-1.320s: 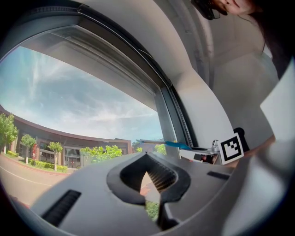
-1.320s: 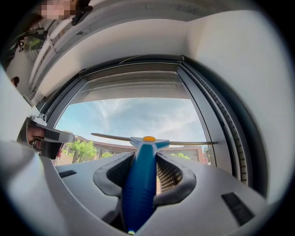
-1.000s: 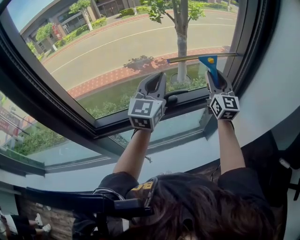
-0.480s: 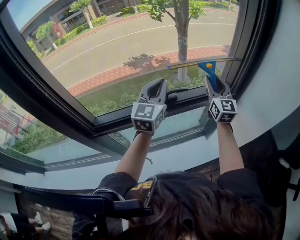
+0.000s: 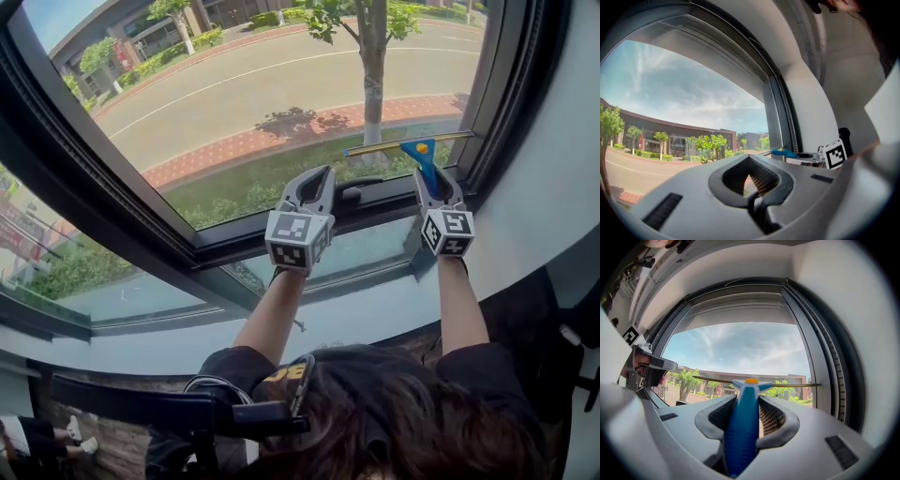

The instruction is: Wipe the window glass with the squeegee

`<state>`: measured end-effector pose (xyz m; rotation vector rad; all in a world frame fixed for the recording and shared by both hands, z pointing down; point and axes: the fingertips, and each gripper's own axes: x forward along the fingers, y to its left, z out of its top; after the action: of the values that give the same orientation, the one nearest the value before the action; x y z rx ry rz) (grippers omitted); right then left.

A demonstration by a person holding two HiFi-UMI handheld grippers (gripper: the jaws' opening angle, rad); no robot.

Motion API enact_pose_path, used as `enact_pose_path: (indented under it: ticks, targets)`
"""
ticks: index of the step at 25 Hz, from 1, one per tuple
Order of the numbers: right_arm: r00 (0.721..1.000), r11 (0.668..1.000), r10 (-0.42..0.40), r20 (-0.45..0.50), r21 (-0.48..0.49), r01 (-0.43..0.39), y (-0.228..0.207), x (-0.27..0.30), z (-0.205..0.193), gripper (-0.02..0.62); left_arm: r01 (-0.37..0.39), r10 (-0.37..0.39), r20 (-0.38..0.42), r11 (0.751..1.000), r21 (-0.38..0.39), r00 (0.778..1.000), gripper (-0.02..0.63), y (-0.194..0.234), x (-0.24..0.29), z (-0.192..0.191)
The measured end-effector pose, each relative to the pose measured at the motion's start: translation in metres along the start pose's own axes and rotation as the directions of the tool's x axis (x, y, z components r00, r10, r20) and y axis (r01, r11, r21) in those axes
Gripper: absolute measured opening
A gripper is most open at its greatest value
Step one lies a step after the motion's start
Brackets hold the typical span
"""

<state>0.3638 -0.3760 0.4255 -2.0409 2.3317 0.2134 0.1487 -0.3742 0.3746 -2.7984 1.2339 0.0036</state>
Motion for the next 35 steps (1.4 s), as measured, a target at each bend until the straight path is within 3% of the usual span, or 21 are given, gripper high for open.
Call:
enact_pose_path:
  ticks: [11, 35]
  targets:
    - [0.998, 1.0, 0.007, -0.069, -0.006, -0.008, 0.003, -0.008, -0.039, 0.141, -0.001, 0.0, -0.019, 1.0, -0.011, 1.0, 0.002, -0.003, -0.001, -0.016]
    - [0.993, 1.0, 0.017, -0.118, 0.015, -0.015, 0.007, -0.01, -0.074, 0.141, -0.005, 0.002, -0.08, 0.999, -0.039, 0.997, 0.002, -0.011, 0.005, -0.053]
